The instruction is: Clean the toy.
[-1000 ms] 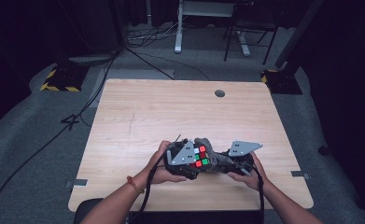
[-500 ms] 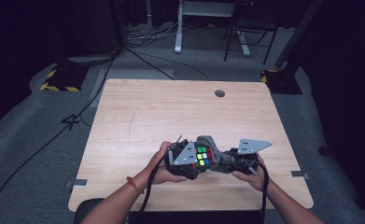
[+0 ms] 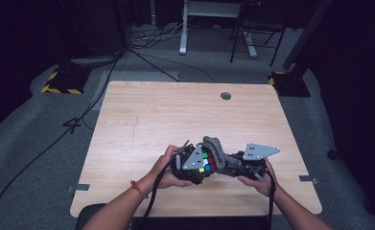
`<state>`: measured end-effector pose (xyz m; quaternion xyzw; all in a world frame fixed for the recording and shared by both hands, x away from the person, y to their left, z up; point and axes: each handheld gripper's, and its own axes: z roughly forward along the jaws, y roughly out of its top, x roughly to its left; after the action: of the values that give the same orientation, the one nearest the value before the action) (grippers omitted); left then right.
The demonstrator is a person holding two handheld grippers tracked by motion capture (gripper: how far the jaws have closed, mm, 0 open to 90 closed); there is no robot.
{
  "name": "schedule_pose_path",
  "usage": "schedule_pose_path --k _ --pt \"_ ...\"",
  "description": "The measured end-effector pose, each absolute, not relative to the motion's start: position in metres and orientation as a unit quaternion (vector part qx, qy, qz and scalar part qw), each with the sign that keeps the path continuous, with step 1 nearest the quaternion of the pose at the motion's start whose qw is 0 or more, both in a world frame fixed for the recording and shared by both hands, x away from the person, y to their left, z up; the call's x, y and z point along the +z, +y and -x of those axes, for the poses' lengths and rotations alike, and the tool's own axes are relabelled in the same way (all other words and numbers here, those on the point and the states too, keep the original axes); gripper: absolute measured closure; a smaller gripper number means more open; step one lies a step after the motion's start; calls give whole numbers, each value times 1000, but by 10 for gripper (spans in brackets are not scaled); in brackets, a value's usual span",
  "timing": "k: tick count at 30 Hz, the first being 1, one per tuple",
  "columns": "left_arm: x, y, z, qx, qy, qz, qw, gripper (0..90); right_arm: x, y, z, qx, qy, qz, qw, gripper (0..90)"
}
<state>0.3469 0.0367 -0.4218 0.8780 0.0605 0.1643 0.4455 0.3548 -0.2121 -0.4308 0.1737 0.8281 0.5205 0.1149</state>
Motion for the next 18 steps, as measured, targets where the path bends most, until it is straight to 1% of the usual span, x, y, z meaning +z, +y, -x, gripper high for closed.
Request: schedule_pose_path --k 4,9,18 --pt "-417 39 -345 170 56 -869 462 330 -440 -207 -358 495 843 -183 107 723" --pt "-416 40 -345 169 55 -867 465 329 -445 -202 -358 482 851 -182 104 723" --pt "-423 36 -349 157 65 -873 457 327 -426 -212 -351 531 819 -177 127 725"
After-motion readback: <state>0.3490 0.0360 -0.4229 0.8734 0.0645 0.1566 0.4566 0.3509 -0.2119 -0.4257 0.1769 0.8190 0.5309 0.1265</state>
